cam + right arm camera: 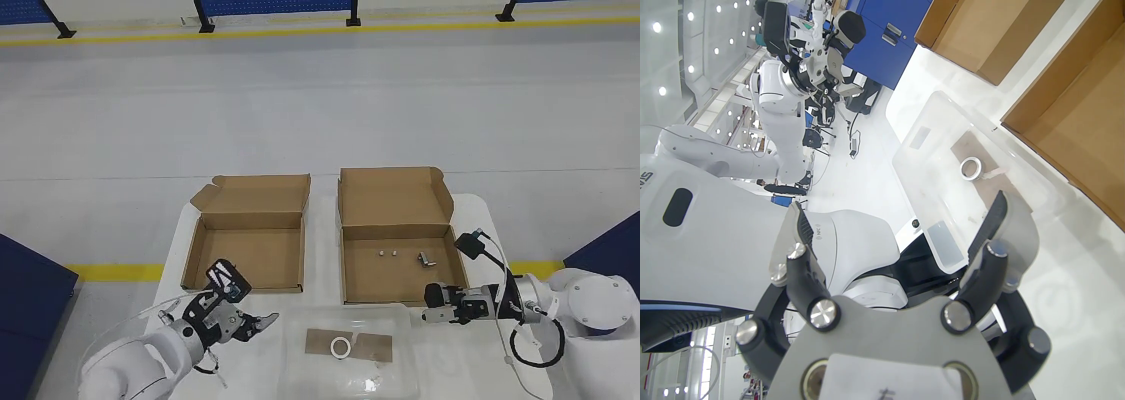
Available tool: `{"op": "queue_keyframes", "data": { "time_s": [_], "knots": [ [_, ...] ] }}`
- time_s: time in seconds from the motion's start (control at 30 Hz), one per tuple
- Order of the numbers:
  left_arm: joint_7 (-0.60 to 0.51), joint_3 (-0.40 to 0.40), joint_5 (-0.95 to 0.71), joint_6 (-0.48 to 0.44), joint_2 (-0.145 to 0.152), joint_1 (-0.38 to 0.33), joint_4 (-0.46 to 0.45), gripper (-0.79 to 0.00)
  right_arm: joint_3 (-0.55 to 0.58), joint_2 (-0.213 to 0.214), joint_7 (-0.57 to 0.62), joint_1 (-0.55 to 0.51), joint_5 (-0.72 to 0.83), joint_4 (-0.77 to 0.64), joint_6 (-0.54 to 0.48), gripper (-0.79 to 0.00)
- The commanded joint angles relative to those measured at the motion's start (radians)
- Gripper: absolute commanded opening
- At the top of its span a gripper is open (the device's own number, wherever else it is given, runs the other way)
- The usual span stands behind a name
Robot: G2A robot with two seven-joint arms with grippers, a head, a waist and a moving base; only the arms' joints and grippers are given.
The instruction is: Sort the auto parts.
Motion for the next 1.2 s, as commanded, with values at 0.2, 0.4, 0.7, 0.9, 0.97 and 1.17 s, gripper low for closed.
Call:
{"op": "queue_keyframes", "data": {
  "time_s": [0.2,0.4,0.7,0.9,0.97,1.17],
  "knots": [
    [-0.37,0.131,-0.1,-0.024,0.008,-0.109,-0.077,0.0,0.0,0.0,0.0,0.0,0.0,0.0,0.0,0.0],
    [-0.757,0.356,-0.219,0.177,0.01,-0.352,-0.061,0.0,0.0,0.0,0.0,0.0,0.0,0.0,0.0,0.0],
    [-0.812,0.482,-0.267,0.232,0.012,-0.476,-0.012,0.0,0.0,0.0,0.0,0.0,0.0,0.0,0.0,0.0],
    [-0.801,0.525,-0.231,0.221,0.015,-0.479,-0.007,0.0,0.0,0.0,0.0,0.0,0.0,0.0,0.0,0.0],
    [-0.796,0.599,-0.216,0.216,0.021,-0.518,0.006,0.0,0.0,0.0,0.0,0.0,0.0,0.0,0.0,0.0],
    [-0.812,0.805,-0.281,0.232,0.03,-0.731,0.101,0.0,0.0,0.0,0.0,0.0,0.0,0.0,0.0,0.0]
  ]
}}
